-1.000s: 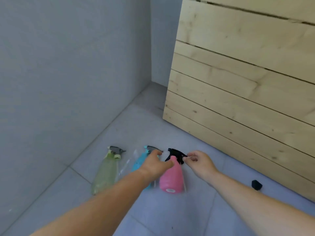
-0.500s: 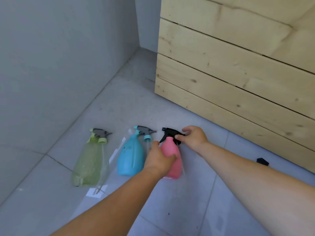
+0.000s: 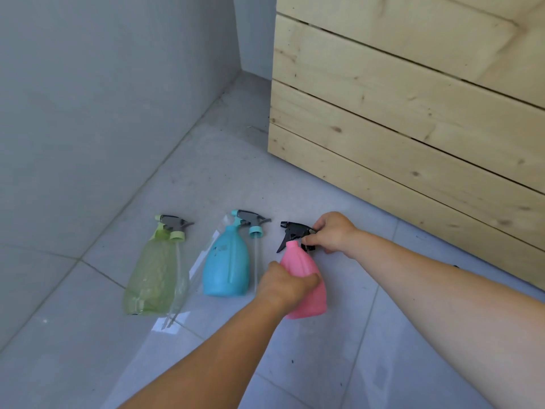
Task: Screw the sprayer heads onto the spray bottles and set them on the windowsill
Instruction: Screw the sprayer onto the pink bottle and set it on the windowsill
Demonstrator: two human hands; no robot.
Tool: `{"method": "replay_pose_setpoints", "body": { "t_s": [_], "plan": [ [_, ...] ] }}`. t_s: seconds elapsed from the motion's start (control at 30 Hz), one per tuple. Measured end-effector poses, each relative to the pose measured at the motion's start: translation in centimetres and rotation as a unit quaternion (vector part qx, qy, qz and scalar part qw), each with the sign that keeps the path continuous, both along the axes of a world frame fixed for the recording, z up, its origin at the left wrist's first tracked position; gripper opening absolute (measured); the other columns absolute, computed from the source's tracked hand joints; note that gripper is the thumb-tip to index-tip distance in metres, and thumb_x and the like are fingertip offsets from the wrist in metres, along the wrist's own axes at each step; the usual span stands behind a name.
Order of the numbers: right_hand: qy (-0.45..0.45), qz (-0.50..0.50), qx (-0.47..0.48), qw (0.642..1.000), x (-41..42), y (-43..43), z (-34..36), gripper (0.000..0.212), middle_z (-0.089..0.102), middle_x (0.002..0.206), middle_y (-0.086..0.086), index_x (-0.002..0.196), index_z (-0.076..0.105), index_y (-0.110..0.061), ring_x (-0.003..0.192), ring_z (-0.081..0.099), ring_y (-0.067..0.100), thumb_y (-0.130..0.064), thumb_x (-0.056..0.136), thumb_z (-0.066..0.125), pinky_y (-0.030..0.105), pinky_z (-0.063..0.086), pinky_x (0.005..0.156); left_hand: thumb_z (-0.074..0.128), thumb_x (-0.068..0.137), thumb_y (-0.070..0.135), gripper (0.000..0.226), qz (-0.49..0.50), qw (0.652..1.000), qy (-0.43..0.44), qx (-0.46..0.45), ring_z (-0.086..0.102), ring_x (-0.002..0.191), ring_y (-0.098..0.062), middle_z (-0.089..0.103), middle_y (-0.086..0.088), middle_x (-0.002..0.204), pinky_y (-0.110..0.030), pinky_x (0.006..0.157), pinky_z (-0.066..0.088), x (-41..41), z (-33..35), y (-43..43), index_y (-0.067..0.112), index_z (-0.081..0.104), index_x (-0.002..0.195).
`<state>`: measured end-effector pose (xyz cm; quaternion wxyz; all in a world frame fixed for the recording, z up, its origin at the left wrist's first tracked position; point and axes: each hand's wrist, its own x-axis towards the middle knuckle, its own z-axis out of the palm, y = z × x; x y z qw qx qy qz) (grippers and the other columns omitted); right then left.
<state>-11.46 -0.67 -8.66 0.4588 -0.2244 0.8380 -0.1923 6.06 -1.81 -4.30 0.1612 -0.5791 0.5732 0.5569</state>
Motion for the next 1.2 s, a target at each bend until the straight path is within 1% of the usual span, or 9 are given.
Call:
{"method": "replay_pose_setpoints", "body": {
  "t_s": [0.17,0.3,0.43,0.63,0.73,0.83,0.93,1.03,1.2],
  "plan": [
    [-0.051,-0.035,-0.009,0.998,-0.1,0.7,0.4,0.029,0.065,0.074,0.009,0.077,0.057,-0.013,0.060,0.062,0.020,-0.018,0.071,0.085,0.028,0.054,0.056,0.082,0.081,0.038,0.070,0.070,0.995,0.040,0.053,0.060,0.115,-0.032,0.056,-0.006,0.128,-0.051,0.098,0.057,0.5,0.0,0.4,0.014,0.045,0.135],
    [-0.083,-0.035,-0.009,0.996,-0.7,1.2,2.6,0.025,0.067,0.071,0.008,0.082,0.056,-0.011,0.056,0.066,0.016,-0.011,0.075,0.081,0.027,0.057,0.054,0.078,0.084,0.035,0.065,0.098,0.984,0.093,0.118,0.062,0.109,-0.028,0.058,-0.003,0.129,-0.050,0.088,0.061,1.5,1.7,0.3,0.022,0.044,0.137],
    [-0.078,-0.034,-0.030,0.996,-1.0,1.2,7.1,0.016,0.070,0.073,0.011,0.084,0.061,-0.008,0.062,0.067,0.020,-0.007,0.079,0.076,0.032,0.059,0.063,0.078,0.080,0.032,0.066,0.112,0.973,0.152,0.133,0.061,0.118,-0.031,0.058,0.000,0.130,-0.054,0.086,0.061,2.7,5.7,-0.7,0.027,0.046,0.137],
    [-0.057,0.006,-0.094,0.994,0.0,1.1,17.4,0.010,0.070,0.063,0.006,0.076,0.064,-0.008,0.055,0.068,0.014,-0.004,0.084,0.069,0.029,0.060,0.061,0.078,0.062,0.035,0.081,0.088,0.958,0.257,0.096,0.066,0.113,-0.024,0.063,0.000,0.130,-0.039,0.072,0.061,5.4,14.9,-2.4,0.030,0.049,0.137],
    [-0.037,0.006,-0.162,0.986,1.8,1.2,23.8,0.012,0.067,0.076,0.011,0.077,0.062,-0.009,0.069,0.066,0.019,-0.005,0.087,0.068,0.033,0.060,0.070,0.078,0.066,0.033,0.078,0.056,0.952,0.292,0.068,0.066,0.121,-0.028,0.063,-0.002,0.135,-0.052,0.090,0.060,7.6,20.0,-2.8,0.032,0.047,0.138],
    [-0.022,0.005,-0.238,0.971,3.9,1.9,30.0,0.004,0.069,0.095,0.020,0.090,0.065,-0.007,0.087,0.067,0.027,-0.004,0.089,0.067,0.039,0.059,0.079,0.076,0.072,0.032,0.072,0.032,0.946,0.321,0.030,0.065,0.122,-0.027,0.060,-0.002,0.138,-0.050,0.088,0.060,10.1,24.6,-3.3,0.035,0.047,0.137],
    [0.004,-0.006,-0.307,0.952,6.1,3.0,35.4,0.017,0.071,0.102,0.021,0.107,0.066,-0.001,0.083,0.068,0.022,-0.005,0.091,0.065,0.031,0.059,0.072,0.078,0.070,0.033,0.072,0.022,0.938,0.345,0.003,0.066,0.117,-0.026,0.060,-0.001,0.137,-0.042,0.075,0.063,12.7,28.6,-3.6,0.037,0.048,0.136],
    [0.012,-0.053,-0.396,0.916,8.7,4.7,39.8,0.011,0.072,0.100,0.015,0.102,0.066,-0.009,0.082,0.070,0.019,-0.005,0.091,0.065,0.029,0.061,0.073,0.082,0.057,0.040,0.081,0.004,0.932,0.361,-0.024,0.068,0.108,-0.023,0.062,0.000,0.132,-0.031,0.059,0.059,15.5,31.6,-3.5,0.040,0.050,0.132],
    [0.023,-0.143,-0.532,0.834,12.1,7.1,43.9,0.009,0.074,0.090,0.003,0.093,0.067,-0.017,0.079,0.072,0.011,-0.008,0.091,0.065,0.028,0.059,0.072,0.086,0.058,0.042,0.079,-0.045,0.937,0.336,-0.079,0.071,0.111,-0.022,0.066,0.001,0.126,-0.041,0.076,0.060,20.1,33.6,-3.1,0.045,0.053,0.129]
  ]
}}
